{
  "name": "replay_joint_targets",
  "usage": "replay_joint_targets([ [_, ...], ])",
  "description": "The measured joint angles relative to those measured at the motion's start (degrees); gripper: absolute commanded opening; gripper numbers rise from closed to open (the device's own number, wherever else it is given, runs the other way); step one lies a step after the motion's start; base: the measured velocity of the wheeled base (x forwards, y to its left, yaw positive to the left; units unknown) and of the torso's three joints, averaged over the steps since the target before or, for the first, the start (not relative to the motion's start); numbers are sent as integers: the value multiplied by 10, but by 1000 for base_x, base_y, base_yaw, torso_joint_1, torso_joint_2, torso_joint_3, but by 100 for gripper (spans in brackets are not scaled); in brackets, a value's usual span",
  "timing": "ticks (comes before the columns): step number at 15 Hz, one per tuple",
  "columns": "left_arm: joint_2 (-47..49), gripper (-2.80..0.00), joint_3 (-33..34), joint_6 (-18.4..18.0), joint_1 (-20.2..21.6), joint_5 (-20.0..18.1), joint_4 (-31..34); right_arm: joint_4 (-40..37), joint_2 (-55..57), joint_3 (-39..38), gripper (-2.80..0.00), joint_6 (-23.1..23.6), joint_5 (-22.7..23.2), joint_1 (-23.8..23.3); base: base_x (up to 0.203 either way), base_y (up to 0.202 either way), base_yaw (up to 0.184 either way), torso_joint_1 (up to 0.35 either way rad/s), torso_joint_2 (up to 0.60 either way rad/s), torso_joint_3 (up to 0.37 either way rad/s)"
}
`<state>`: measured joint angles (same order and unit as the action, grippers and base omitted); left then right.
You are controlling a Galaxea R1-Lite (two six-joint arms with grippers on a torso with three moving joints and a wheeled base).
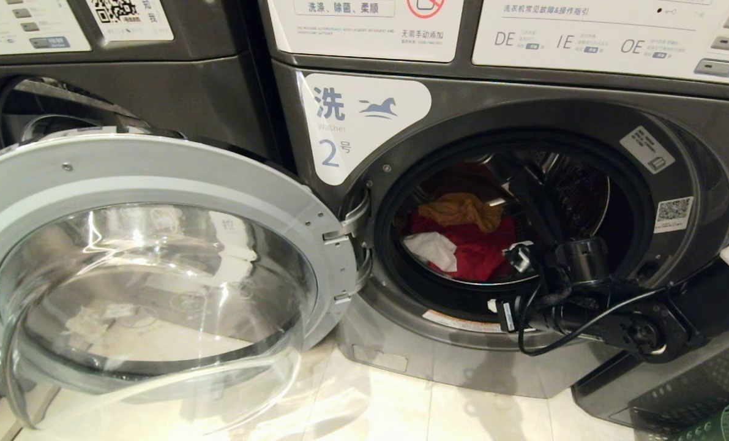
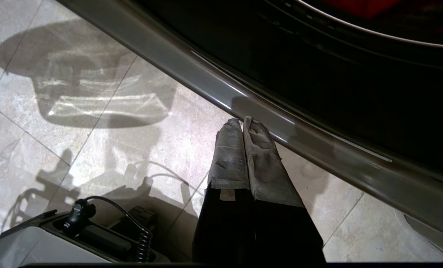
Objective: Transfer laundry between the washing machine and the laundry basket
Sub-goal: Pick a cloth and place it into the basket
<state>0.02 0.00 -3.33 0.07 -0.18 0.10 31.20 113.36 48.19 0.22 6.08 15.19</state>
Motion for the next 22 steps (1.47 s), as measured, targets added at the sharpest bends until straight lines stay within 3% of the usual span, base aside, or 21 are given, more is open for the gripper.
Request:
replay_joint_targets([
  [2,0,-280,0,0,0,0,0,0,0,-7,-280,0,0,0,0,0,0,0,0,0],
  [3,0,-280,0,0,0,0,0,0,0,-12,0,-1,1,-1,0,0,0,0,0,0],
  [8,0,-280,0,0,0,0,0,5,17,-6,0,-5,-13,-4,0,0,0,0,0,0],
  [11,0,-280,0,0,0,0,0,59,34,21,0,-18,-39,-3,0,0,0,0,0,0],
  [16,0,-280,0,0,0,0,0,110,93,71,0,-88,-45,9,0,0,0,0,0,0],
  [22,0,-280,0,0,0,0,0,210,224,207,0,-115,-98,13,0,0,0,0,0,0],
])
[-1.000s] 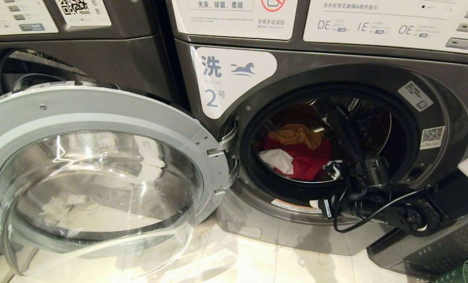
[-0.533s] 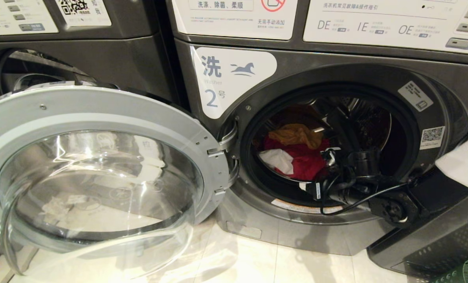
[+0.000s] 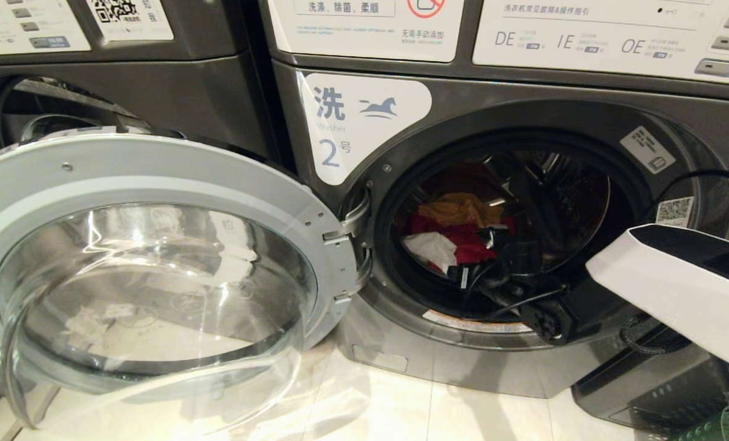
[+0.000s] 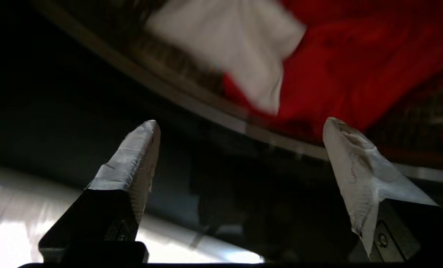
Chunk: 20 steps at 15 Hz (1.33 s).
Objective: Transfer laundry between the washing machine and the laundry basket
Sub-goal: Pick a cloth and place it into the basket
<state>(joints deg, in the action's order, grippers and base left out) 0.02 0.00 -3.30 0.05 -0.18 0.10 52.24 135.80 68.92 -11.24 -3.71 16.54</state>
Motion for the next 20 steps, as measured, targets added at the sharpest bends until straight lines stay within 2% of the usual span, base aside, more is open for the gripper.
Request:
replay_joint_targets([
  [6,0,-280,0,0,0,0,0,-22,106,176,0,-13,-16,-6,0,0,0,0,0,0],
  [12,0,-280,0,0,0,0,0,-142,212,403,0,-21,10,-31,0,0,0,0,0,0],
  [15,0,-280,0,0,0,0,0,-160,236,428,0,-43,40,-35,0,0,0,0,0,0],
  [19,0,-280,0,0,0,0,0,-157,246,432,0,-56,48,-36,0,0,0,0,0,0],
  [20,0,-280,0,0,0,0,0,-157,247,432,-280,-56,48,-34,0,0,0,0,0,0],
])
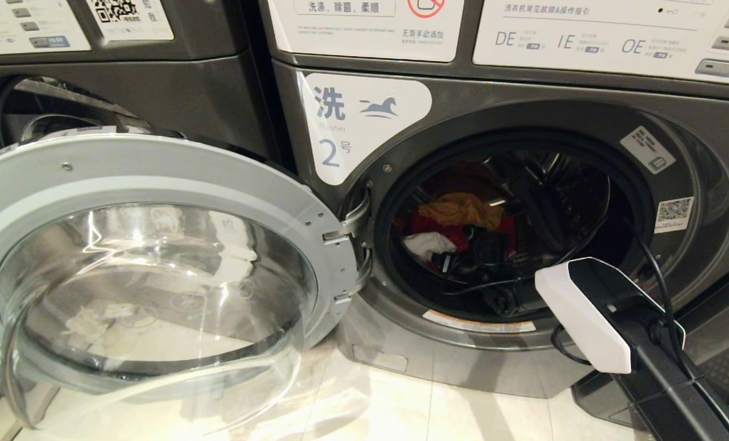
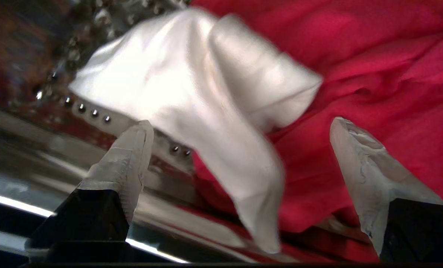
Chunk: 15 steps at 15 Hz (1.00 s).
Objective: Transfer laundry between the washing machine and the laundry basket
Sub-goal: Pick a cloth and place it into the basket
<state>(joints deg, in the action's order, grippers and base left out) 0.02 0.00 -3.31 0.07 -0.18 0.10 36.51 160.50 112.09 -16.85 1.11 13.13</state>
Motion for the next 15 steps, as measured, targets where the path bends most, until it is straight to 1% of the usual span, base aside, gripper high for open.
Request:
replay_joint_targets([
  [6,0,-280,0,0,0,0,0,-1,7,0,-280,1,0,9,0,0,0,0,0,0],
  [11,0,-280,0,0,0,0,0,-2,-4,-2,-280,2,-5,7,0,0,0,0,0,0],
  [13,0,-280,0,0,0,0,0,0,-24,-19,-280,4,-7,4,0,0,0,0,0,0],
  [15,0,-280,0,0,0,0,0,7,-58,-68,-280,7,-8,2,0,0,0,0,0,0],
])
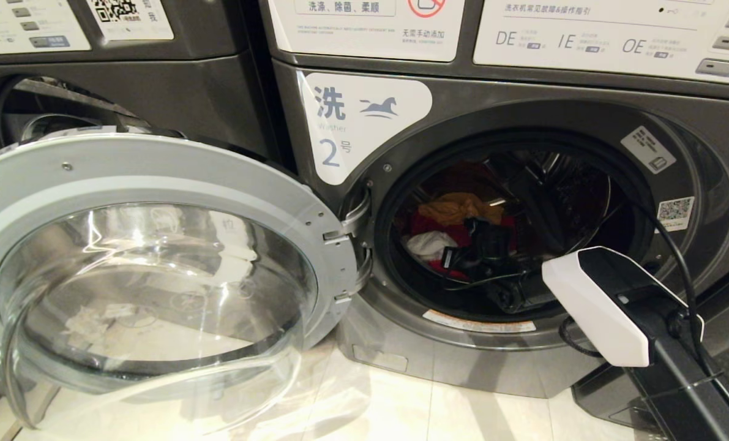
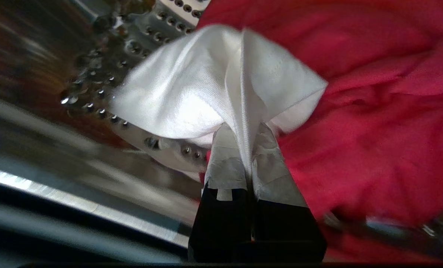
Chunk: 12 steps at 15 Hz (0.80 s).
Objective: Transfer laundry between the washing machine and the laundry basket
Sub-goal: Pick a cloth and place it into the basket
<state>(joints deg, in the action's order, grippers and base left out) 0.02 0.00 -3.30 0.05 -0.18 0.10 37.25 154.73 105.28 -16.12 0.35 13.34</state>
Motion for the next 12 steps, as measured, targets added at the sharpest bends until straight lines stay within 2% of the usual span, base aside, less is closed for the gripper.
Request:
replay_joint_targets([
  [3,0,-280,0,0,0,0,0,20,-69,-145,-280,25,0,-2,0,0,0,0,0,0],
  [6,0,-280,0,0,0,0,0,83,-165,-320,-280,48,1,-4,0,0,0,0,0,0],
  [12,0,-280,0,0,0,0,0,156,-392,-614,-280,139,-13,11,0,0,0,0,0,0],
])
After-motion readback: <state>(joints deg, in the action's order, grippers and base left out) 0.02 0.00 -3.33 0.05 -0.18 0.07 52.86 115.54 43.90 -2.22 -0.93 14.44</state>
